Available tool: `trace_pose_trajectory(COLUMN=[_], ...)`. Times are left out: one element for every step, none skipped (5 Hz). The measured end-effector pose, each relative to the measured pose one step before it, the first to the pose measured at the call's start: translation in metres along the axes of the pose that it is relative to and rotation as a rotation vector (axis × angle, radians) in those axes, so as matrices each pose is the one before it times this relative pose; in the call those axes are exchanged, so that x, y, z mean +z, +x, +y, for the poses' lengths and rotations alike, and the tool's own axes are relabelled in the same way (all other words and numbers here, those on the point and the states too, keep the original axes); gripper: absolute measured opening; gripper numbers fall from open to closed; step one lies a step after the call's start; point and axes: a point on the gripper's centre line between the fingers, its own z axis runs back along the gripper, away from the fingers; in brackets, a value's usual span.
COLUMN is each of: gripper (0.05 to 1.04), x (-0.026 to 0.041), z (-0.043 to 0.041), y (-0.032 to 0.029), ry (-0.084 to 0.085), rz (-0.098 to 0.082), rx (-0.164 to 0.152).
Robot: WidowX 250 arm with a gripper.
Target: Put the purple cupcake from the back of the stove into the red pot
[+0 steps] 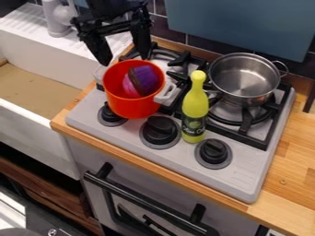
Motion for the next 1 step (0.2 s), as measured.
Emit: trace_pose_trajectory(gripper=[0.997], x=[-0.00156], z=[0.00193], y=[0.00328], ry=[0.0522], rz=[-0.0211], rx=[0.001])
